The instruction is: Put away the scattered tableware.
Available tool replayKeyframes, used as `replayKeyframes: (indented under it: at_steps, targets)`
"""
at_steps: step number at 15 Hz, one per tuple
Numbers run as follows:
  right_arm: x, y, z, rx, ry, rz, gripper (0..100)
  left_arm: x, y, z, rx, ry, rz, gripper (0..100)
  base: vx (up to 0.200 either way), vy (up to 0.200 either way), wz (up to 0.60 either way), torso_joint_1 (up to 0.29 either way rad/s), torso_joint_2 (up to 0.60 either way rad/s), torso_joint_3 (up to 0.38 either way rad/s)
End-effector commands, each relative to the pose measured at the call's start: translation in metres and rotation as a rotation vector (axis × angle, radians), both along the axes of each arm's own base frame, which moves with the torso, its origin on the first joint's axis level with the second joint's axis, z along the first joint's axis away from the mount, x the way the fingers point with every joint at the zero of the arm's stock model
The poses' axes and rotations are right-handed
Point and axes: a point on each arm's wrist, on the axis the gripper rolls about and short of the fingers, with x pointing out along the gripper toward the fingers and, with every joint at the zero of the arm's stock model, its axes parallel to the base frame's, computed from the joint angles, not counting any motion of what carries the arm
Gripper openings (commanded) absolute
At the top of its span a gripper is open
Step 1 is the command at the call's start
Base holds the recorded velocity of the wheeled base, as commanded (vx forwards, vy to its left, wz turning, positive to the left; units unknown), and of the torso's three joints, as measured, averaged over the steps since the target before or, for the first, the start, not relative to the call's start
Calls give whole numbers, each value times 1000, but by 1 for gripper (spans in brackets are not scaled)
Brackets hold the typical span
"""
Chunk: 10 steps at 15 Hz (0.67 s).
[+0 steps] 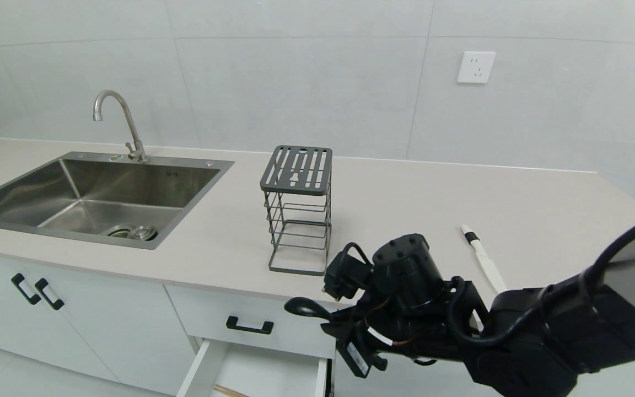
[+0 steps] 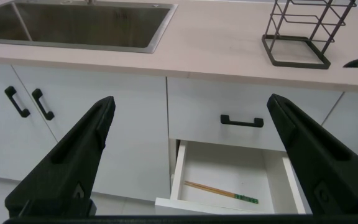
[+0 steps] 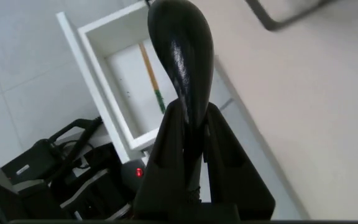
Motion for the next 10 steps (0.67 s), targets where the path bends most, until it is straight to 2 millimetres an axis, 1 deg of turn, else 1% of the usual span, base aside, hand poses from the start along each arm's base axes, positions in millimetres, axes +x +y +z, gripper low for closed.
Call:
replayKeyframes:
  at_steps: [1, 4, 5, 6, 8, 10]
  targets:
    - [-8, 28, -8, 6, 8, 77, 0, 0, 0, 0, 0, 1, 0, 100, 0, 0, 0, 0, 0, 0]
    - [-13, 45, -14, 0, 13, 155, 0, 0, 0, 0, 0, 1, 1, 100, 0, 0, 0, 0, 0, 0]
    - [-10, 50, -14, -16, -16, 185, 0, 0, 0, 0, 0, 1, 1, 100, 0, 0, 0, 0, 0, 0]
    - [-5, 58, -9, -24, -78, 230, 0, 0, 0, 0, 0, 1, 1, 100, 0, 0, 0, 0, 0, 0]
    - [-2, 64, -11, -26, -106, 249, 0, 0, 0, 0, 0, 1, 1, 100, 0, 0, 0, 0, 0, 0]
    - [0, 68, -16, -29, -96, 249, 0, 0, 0, 0, 0, 1, 1, 100, 0, 0, 0, 0, 0, 0]
